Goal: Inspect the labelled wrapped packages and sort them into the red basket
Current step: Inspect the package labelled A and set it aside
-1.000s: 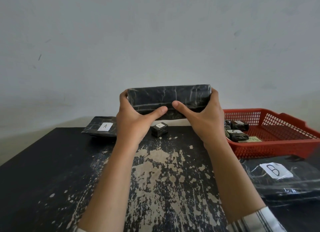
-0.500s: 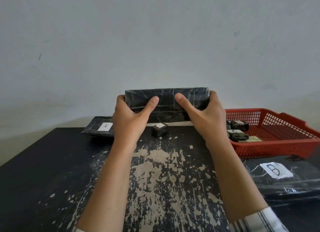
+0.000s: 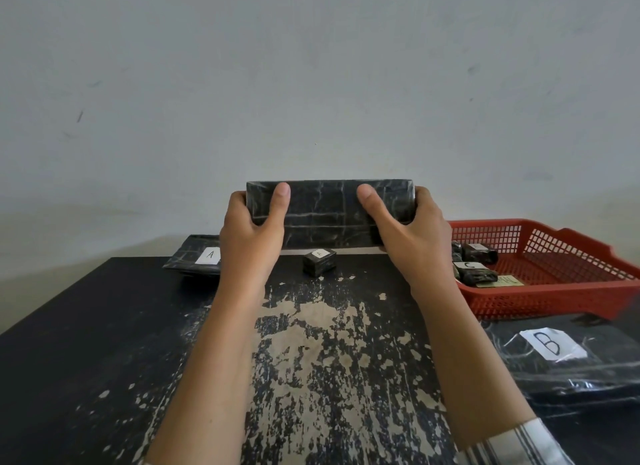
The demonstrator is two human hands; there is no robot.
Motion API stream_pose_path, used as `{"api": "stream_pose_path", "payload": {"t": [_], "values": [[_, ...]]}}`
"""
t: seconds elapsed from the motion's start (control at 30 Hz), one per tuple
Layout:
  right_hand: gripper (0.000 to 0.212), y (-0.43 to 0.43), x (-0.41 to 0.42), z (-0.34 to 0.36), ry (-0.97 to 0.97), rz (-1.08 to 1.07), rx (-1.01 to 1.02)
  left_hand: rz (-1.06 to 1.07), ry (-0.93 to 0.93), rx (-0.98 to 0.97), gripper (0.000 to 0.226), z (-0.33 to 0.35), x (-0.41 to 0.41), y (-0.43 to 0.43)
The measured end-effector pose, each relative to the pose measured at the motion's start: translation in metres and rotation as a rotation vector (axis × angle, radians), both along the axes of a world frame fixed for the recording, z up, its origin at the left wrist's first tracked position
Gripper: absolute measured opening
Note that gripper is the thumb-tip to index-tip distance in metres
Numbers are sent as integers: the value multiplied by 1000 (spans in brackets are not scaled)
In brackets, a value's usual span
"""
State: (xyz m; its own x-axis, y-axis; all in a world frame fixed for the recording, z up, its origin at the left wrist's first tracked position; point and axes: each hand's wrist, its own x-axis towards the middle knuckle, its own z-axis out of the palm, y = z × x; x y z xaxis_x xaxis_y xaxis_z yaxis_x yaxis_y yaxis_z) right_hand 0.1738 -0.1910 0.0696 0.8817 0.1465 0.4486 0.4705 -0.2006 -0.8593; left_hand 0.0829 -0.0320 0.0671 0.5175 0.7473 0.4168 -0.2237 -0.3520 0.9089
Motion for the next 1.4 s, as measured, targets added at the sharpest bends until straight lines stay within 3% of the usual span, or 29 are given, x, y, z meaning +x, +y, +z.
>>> {"api": "stream_pose_path", "payload": {"t": [0.1,0.17,0.33,0.5,0.63,0.77,1.13,1.4], "values": [[40,1,2,-1,14,63,85,-7,0,-22,43,-1,0,2],[33,0,4,-1,9,48,109,-22,8,-29,43,-1,-1,3],[39,-3,6,0,35,14,169,-182,73,-65,49,4,-7,9],[42,-4,9,-1,79,67,208,-246,39,-136,13,0,-7,18],[39,-8,8,3,120,233,194,-210,-24,-173,10,0,-5,18],[40,-13,11,4,150,342,182,-185,-39,-169,14,-1,-5,18],[48,-13,15,2,152,348,270,-285,-2,-164,37,-2,-9,23],[58,-9,10,-1,36,187,82,-196,96,42,65,-1,-9,16]]}}
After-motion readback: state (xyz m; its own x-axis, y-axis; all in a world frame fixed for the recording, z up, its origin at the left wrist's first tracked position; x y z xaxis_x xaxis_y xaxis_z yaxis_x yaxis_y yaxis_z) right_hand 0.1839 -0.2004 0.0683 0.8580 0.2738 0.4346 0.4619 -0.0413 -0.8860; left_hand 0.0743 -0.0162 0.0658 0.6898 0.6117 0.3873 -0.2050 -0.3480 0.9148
